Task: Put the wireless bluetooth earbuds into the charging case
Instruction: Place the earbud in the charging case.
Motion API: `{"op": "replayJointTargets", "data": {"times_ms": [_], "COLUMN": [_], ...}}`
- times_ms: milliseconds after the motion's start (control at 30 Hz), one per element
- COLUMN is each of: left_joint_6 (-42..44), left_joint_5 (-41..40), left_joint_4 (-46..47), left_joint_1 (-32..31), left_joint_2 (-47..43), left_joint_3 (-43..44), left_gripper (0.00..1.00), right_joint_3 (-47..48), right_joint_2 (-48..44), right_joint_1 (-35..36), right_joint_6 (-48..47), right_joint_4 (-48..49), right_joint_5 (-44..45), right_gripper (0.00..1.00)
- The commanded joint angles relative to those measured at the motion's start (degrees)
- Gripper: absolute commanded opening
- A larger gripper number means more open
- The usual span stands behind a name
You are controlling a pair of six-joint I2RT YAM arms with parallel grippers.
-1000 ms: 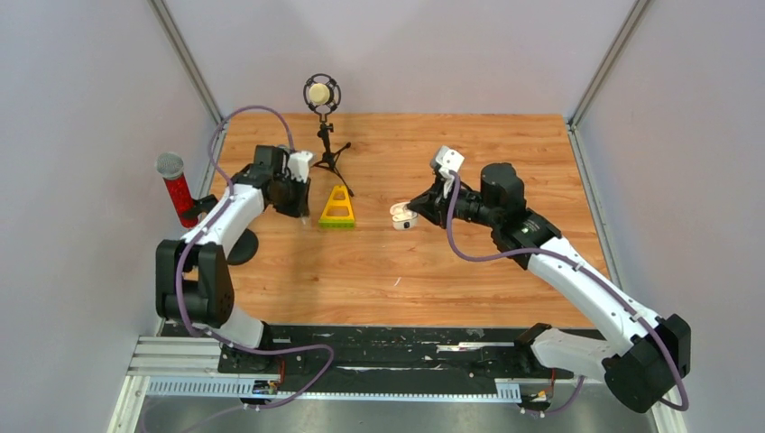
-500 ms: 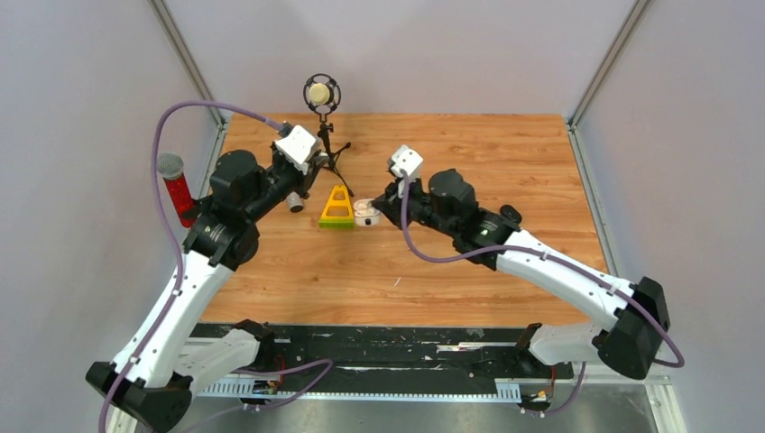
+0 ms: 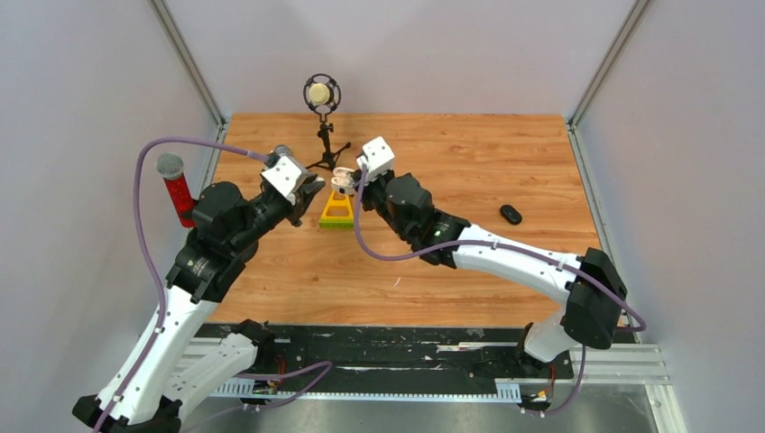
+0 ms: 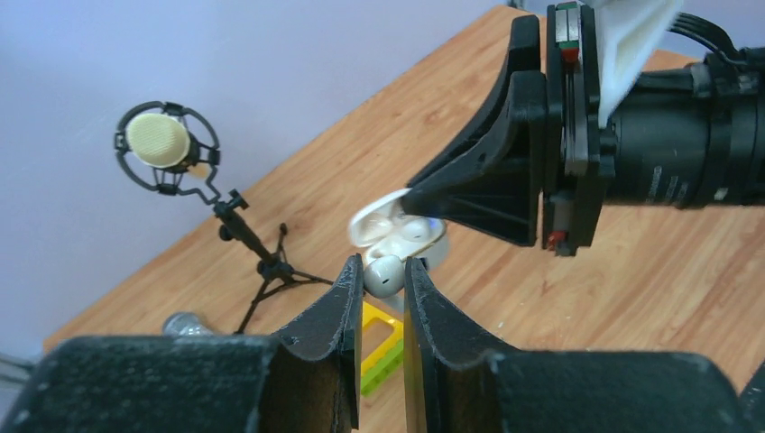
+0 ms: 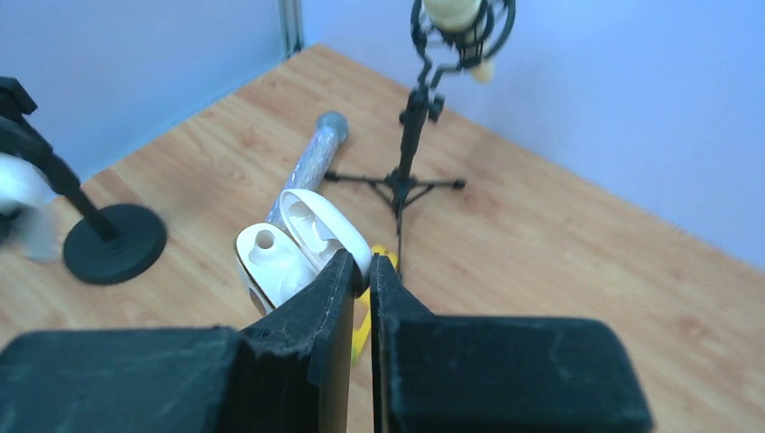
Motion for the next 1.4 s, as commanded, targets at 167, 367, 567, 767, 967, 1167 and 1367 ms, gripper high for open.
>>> {"op": "replayJointTargets", "data": {"times_ms": [167,367,567,767,967,1167,1367], "left_joint_6": [-2.6,2.4,4.5,5.4,4.1,3.5,2.3], "left_joint_5": [3.1,0.4,2.2,-0.2,-0.7,-5.2,-7.9], "left_joint_4": [3.2,5.8,9.6,10.0,11.9,11.3,9.0], "left_joint_1": [-1.7,-1.8,-1.8,-1.8,-2.4,-3.0,-3.3], "left_joint_2": [0.7,0.9,1.4,1.7,2.7,3.1,3.2], "left_joint_3": [-1.8,-1.4,0.8,0.8,0.9,0.0,-0.1], "left_gripper": [0.00,0.00,0.00,0.00,0.00,0.00,0.00], "right_joint_3": [-3.8,-3.6,-4.4,-5.0,-5.5,-5.3,-4.9], "right_joint_2": [1.8,1.5,1.3,0.7,0.5,0.5,0.8], "right_joint_1": [6.2,6.5,7.0,7.5,8.3,8.9,9.4], "right_joint_6": [-22.6,-22.3,-22.7,-23.1,-24.4,-25.9,-26.6], "right_joint_4": [29.7,28.2,27.7,28.0,29.4,30.7,31.5], "right_joint_5": [11.3,9.6,9.0,8.9,9.0,9.8,10.8], "right_gripper": [0.00,0.00,0.00,0.00,0.00,0.00,0.00]}}
